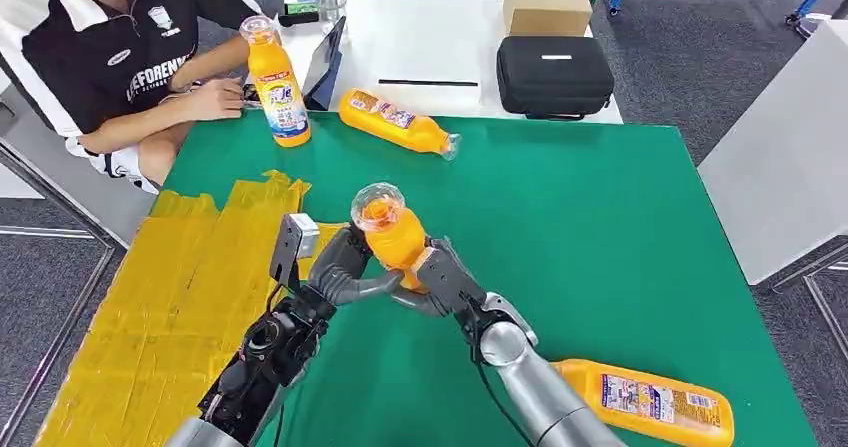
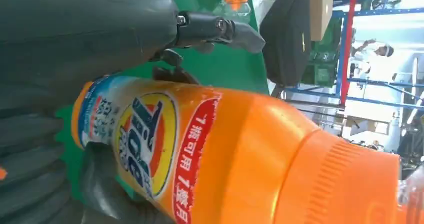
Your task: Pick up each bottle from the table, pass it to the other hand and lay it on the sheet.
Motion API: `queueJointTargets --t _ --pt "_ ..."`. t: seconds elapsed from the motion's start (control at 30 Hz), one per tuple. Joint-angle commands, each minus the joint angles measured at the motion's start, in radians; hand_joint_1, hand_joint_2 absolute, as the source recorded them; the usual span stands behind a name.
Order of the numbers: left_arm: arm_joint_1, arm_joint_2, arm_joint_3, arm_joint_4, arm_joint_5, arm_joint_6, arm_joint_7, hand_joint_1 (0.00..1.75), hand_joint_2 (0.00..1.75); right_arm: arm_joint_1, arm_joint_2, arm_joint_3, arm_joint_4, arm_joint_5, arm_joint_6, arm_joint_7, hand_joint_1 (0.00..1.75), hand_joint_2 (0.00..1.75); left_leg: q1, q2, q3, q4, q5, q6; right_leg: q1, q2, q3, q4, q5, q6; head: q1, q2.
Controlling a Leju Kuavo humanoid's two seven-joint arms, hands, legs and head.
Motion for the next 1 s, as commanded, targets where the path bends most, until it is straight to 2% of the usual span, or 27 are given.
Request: queueJointTargets --t 0.03,0.4,0.43,0.47,0.5,0.53,1.0 --pt "-0.029 0.006 -0.003 0.024 0.002 0.038 -0.013 0.00 1.75 -0.020 0.006 0.064 0.068 -0.006 0.020 0.007 1.75 1.75 0.002 0.000 0.006 0.000 -0.003 -0.004 0.002 -0.001 0.006 0.000 -0.003 -0.001 0.000 0.000" --pt "-0.009 0.001 -0.027 -0.017 -0.034 0.079 -0.036 0.00 1.75 -0.007 0.001 0.073 0.073 -0.008 0.027 0.008 1.75 1.75 0.001 -0.001 0.002 0.000 -0.001 -0.002 0.001 -0.002 0.003 -0.001 -0.001 0.000 0.000 0.000" --pt "-0.005 0.000 -0.029 -0.024 -0.035 0.082 -0.039 0.00 1.75 -0.005 0.000 0.073 0.070 -0.008 0.027 0.008 1.75 1.75 0.002 -0.001 0.008 0.001 -0.005 -0.005 0.002 -0.003 0.009 0.000 -0.005 -0.001 0.000 0.000" --pt "0.000 0.001 -0.034 -0.038 -0.035 0.083 -0.041 0.07 1.75 -0.004 -0.003 0.076 0.066 -0.009 0.028 0.008 1.75 1.75 0.002 -0.001 0.006 0.000 -0.003 -0.004 0.002 -0.002 0.006 0.000 -0.003 -0.001 0.000 0.000" --pt "0.006 0.000 -0.031 -0.055 -0.025 0.087 -0.047 1.55 1.75 -0.009 -0.005 0.080 0.066 -0.009 0.030 0.008 1.75 1.75 0.001 -0.001 0.003 0.000 -0.002 -0.002 0.001 -0.002 0.004 -0.001 -0.002 -0.001 0.000 0.000" --pt "0.009 0.003 -0.033 -0.067 -0.013 0.092 -0.046 1.75 1.75 -0.017 -0.005 0.085 0.070 -0.017 0.033 0.009 1.75 1.75 0.001 -0.001 0.005 0.000 -0.003 -0.003 0.002 -0.002 0.005 0.000 -0.003 -0.001 0.000 0.000" --pt "-0.022 0.001 -0.070 -0.026 0.043 0.084 -0.042 1.75 1.75 -0.016 -0.018 0.087 0.062 -0.053 0.006 0.005 1.75 1.75 0.001 -0.002 0.004 0.000 -0.002 -0.003 0.001 -0.004 0.005 0.000 -0.003 -0.001 0.000 0.000"
